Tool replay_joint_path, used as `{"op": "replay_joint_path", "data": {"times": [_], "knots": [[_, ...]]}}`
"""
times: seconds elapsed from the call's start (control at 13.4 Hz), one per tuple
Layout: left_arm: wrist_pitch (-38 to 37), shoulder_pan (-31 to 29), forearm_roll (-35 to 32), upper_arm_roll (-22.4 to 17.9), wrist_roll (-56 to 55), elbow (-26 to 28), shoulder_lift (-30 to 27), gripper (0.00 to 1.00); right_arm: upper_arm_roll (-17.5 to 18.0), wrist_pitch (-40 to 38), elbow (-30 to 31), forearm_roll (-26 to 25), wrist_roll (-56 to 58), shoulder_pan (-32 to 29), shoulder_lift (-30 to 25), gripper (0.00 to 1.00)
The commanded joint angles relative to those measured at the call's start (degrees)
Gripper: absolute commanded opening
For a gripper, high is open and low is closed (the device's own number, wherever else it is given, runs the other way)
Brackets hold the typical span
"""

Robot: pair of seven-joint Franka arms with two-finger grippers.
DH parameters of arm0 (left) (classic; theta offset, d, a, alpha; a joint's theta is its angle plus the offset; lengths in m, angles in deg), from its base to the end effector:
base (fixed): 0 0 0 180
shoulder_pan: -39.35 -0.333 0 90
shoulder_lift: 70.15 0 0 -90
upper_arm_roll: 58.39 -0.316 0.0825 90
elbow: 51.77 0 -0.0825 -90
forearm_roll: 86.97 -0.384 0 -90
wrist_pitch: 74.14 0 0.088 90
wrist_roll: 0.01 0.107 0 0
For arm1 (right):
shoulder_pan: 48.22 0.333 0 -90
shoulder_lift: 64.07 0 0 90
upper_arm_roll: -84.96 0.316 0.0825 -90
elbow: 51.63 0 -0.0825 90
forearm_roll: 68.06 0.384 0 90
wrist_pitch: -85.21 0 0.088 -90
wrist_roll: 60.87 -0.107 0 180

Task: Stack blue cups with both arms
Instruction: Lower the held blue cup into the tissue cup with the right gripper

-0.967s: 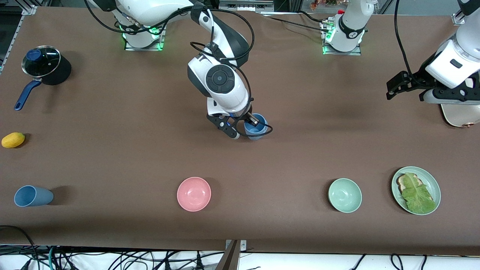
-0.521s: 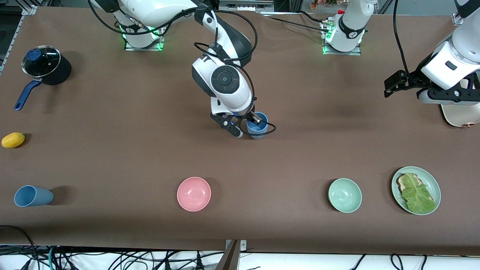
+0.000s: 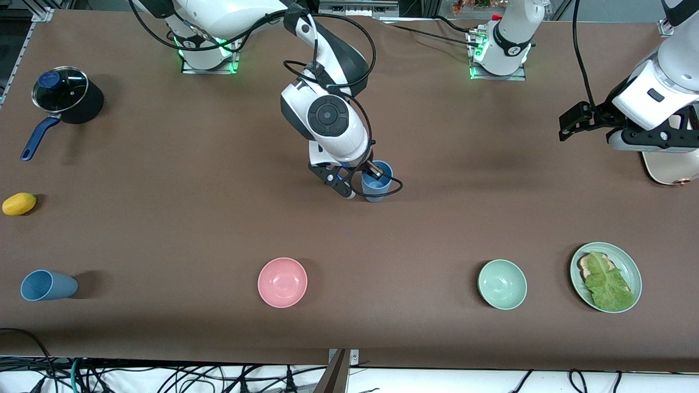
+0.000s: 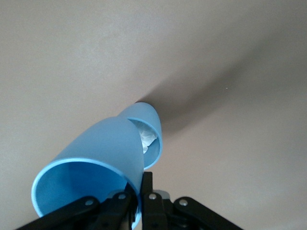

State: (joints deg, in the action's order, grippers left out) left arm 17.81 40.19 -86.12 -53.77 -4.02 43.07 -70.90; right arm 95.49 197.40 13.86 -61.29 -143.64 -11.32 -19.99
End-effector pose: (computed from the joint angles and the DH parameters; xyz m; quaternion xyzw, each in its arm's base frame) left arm 0.5485 -0.0543 0.5947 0.9997 -0.0122 -0.0192 0.0053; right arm 0.5396 0.5371 0.3566 -0.9302 0.3465 0.0950 0.0757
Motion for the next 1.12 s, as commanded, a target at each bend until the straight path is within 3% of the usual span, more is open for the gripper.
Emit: {"op": "replay_joint_path", "data": {"times": [0.0,1.04], "knots": [[-1.1,0.2,1.1,-0.6,1.5,-0.8,0.0,1.0,0.3,-0.7,-2.1,0.8,-1.4,0.5,1.2,0.0],[-1.9,0.3,1.1,-0.4,1.5,-0.9,0.0,1.0,0.3,-1.1,-1.9,0.9,-1.4,0.8,1.6,0.0]]}}
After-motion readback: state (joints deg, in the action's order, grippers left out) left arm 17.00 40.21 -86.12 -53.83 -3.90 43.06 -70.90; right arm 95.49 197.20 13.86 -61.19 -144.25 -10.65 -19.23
